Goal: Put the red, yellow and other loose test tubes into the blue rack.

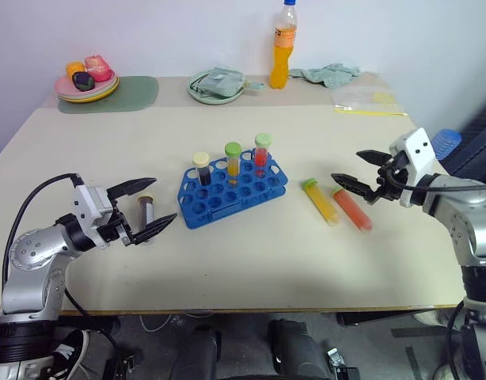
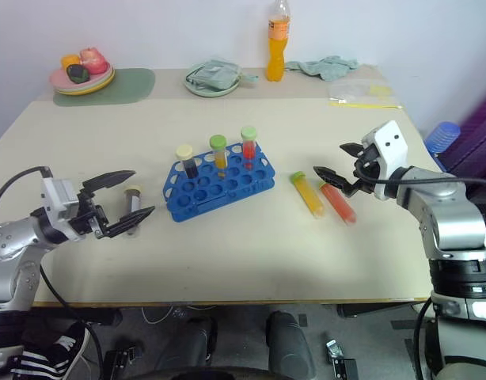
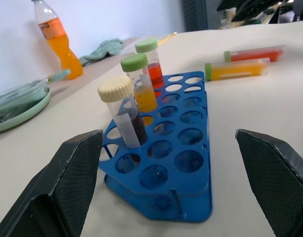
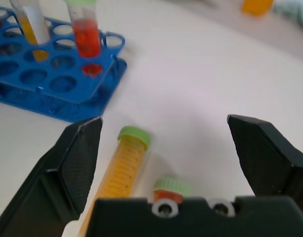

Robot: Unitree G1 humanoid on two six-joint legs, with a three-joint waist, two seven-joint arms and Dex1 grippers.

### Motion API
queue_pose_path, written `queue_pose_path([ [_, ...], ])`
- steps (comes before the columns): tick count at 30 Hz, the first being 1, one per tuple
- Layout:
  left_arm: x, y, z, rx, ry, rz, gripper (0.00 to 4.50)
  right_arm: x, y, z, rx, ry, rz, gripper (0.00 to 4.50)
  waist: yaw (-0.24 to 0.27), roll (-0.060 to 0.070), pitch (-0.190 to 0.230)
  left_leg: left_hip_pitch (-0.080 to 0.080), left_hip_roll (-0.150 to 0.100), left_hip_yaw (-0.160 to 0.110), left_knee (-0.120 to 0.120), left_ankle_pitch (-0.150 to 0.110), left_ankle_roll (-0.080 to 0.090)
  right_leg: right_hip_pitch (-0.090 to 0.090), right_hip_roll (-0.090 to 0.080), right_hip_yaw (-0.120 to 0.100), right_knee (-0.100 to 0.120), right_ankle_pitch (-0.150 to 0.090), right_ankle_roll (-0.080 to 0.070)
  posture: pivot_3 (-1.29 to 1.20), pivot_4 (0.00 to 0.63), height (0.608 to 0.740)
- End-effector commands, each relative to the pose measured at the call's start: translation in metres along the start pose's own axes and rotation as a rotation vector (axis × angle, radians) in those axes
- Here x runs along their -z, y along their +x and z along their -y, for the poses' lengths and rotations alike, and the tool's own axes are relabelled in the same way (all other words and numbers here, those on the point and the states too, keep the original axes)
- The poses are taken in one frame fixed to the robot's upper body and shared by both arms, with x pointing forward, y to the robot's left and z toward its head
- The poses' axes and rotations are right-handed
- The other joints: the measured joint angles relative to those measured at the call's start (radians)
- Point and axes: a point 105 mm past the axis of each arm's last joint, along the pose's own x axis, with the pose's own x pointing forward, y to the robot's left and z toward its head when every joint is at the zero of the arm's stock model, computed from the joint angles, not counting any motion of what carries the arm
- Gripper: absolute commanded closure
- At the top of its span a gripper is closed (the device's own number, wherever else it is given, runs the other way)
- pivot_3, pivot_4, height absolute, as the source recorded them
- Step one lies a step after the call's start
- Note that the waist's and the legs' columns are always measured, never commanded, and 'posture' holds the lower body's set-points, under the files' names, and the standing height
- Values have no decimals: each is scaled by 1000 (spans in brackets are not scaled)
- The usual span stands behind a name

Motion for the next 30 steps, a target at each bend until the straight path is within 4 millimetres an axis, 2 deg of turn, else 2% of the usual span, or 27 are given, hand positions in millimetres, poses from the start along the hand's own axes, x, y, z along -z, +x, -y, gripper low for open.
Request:
queue_pose_path([
  [1,-11,-2,-5,-41,56,36,78,-14,0,-4,5,32,-37,0,-1,0,0,0,0,0,0,0,0,0,0,0,0,0,0,0,150,740],
  [4,-12,7,2,-41,47,59,78,-10,-1,1,34,72,-107,0,1,0,0,0,0,0,0,0,0,0,0,0,0,0,0,0,150,740],
  [7,-14,16,8,-7,35,76,78,6,-13,-4,23,106,-304,0,5,1,0,-1,0,0,1,0,0,0,0,0,0,1,1,0,150,740],
  [10,-11,14,9,4,29,69,78,6,-18,-13,-15,120,-369,0,3,1,0,-1,-1,0,0,0,0,0,-1,0,-1,0,0,0,150,740],
  [13,-11,13,11,6,26,67,78,8,-18,8,120,235,-427,0,-15,1,0,0,0,1,0,0,0,-1,0,0,-1,0,-1,0,150,740],
  [16,-10,10,14,9,24,59,78,15,-18,10,146,302,-511,0,-19,1,0,0,0,1,0,0,0,-1,0,0,0,0,-1,0,150,740],
  [21,-14,7,16,12,29,59,78,17,-10,5,133,324,-555,0,-21,1,0,-2,0,1,-1,0,0,-2,0,0,-2,1,1,0,150,740],
  [26,-18,2,17,4,33,49,78,21,2,0,103,268,-564,0,-22,1,0,-2,0,1,-1,0,0,-2,0,0,-2,1,1,0,150,740],
  [30,-20,0,21,-11,37,41,78,30,8,4,114,253,-580,0,-25,1,0,-2,0,1,-1,0,0,-2,0,0,-2,1,2,0,150,740],
])
